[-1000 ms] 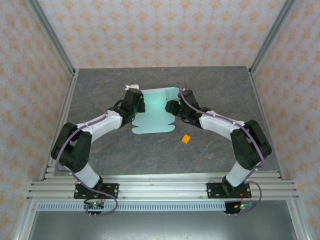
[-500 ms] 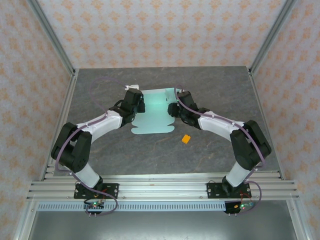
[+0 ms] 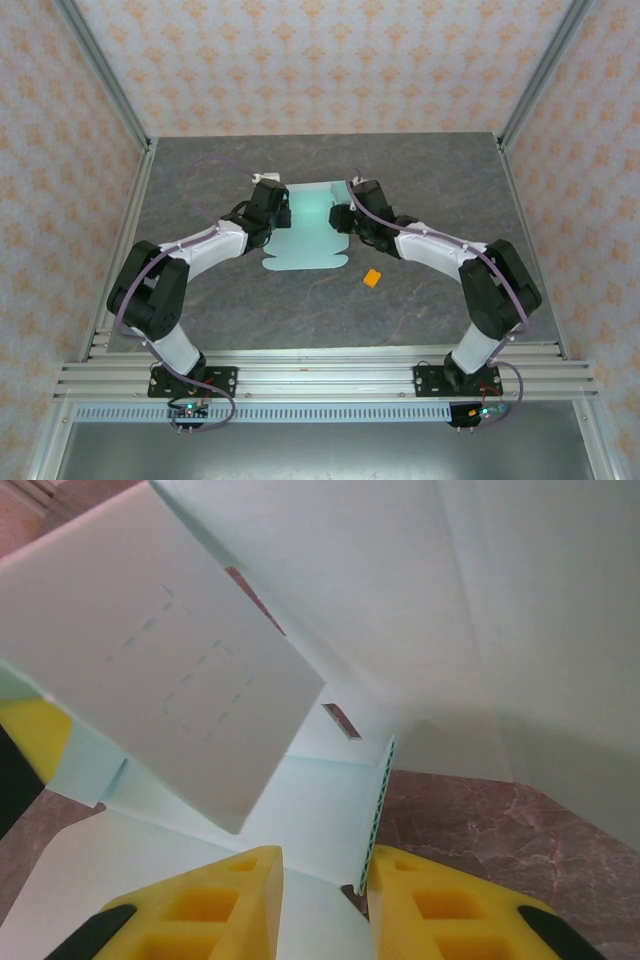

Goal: Fold the paper box

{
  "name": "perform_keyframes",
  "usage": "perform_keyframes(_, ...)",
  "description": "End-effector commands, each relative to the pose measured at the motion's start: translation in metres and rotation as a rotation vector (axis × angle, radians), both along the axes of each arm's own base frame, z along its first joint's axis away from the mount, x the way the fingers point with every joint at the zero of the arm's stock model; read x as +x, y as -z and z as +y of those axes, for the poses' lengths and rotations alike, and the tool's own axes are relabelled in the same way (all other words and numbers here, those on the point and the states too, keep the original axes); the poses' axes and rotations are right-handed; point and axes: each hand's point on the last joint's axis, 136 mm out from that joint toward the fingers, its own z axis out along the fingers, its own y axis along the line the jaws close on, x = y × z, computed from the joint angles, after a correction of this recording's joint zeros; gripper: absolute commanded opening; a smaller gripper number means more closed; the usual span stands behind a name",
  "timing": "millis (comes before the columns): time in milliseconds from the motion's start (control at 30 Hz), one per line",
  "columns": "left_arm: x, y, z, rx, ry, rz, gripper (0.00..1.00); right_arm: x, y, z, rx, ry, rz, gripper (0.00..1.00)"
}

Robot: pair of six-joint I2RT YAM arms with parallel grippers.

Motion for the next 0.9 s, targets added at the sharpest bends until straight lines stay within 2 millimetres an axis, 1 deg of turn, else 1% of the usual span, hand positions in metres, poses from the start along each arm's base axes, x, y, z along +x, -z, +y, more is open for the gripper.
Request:
perform_keyframes(0, -0.003, 0.001, -0.011, 0.004, 0.049, 0.023, 0.07, 0.008, -0.028, 0.029, 0.1, -0.078, -0.071, 0.27)
perform_keyframes(133, -0.003, 0.001, -0.012, 0.003, 0.049, 0.023, 0.07, 0.005, -0.025, 0.039, 0.134, -0.104, -0.054, 0.26)
perform_keyframes(433, -0.003, 0.0, -0.013, -0.001, 0.052, 0.019, 0.07, 0.0, -0.012, 0.054, 0.171, -0.129, -0.01, 0.24)
perform_keyframes(567, -0.003, 0.0, -0.013, -0.001, 0.051, 0.019, 0.07, -0.002, -0.011, 0.062, 0.178, -0.143, -0.003, 0.24)
perform_keyframes(633, -0.003, 0.001, -0.013, -0.001, 0.05, 0.02, 0.07, -0.002, -0.011, 0.062, 0.174, -0.137, -0.004, 0.24)
perform_keyframes(733, -0.003, 0.003, -0.012, 0.004, 0.047, 0.023, 0.07, -0.001, -0.007, 0.057, 0.146, -0.124, -0.003, 0.24)
perform_keyframes(800, -0.003, 0.003, -0.009, 0.014, 0.038, 0.024, 0.07, -0.002, -0.007, 0.053, 0.125, -0.116, -0.007, 0.24)
perform_keyframes(867, -0.003, 0.005, -0.007, 0.026, 0.031, 0.028, 0.07, -0.001, -0.01, 0.044, 0.095, -0.104, -0.013, 0.25)
